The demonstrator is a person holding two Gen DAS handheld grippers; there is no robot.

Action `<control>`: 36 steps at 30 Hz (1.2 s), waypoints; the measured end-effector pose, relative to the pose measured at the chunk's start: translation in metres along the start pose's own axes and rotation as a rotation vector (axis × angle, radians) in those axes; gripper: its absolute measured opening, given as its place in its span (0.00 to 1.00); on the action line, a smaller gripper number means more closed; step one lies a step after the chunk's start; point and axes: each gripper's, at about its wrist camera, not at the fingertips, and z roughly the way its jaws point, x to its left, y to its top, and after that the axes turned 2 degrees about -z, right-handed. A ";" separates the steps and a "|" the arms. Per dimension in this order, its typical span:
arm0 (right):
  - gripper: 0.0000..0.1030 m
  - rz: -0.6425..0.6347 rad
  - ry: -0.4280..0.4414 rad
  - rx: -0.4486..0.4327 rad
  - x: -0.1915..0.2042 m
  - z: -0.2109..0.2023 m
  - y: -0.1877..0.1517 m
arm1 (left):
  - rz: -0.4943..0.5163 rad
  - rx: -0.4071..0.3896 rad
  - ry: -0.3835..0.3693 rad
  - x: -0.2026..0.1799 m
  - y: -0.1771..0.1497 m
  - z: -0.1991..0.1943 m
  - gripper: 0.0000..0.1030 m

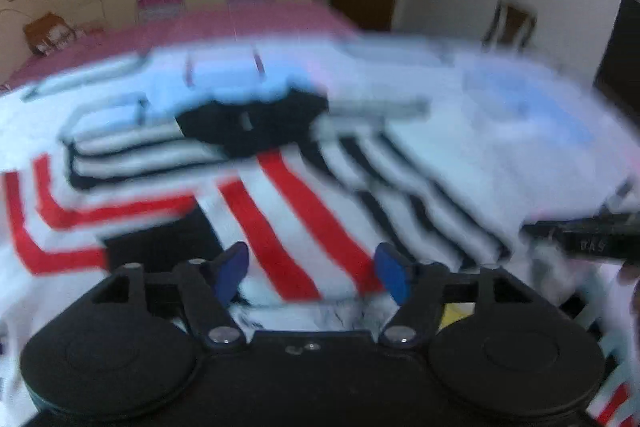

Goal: Fold small clothes

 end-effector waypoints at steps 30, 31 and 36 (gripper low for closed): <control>0.22 -0.064 0.035 -0.082 -0.014 0.080 0.098 | -0.077 -0.094 0.071 0.030 0.035 0.014 0.66; 0.22 -0.043 0.042 -0.093 -0.015 0.079 0.097 | -0.094 -0.092 0.063 0.032 0.037 0.015 0.62; 0.22 -0.082 0.053 -0.068 -0.014 0.088 0.099 | -0.109 -0.043 0.106 0.051 0.026 0.021 0.57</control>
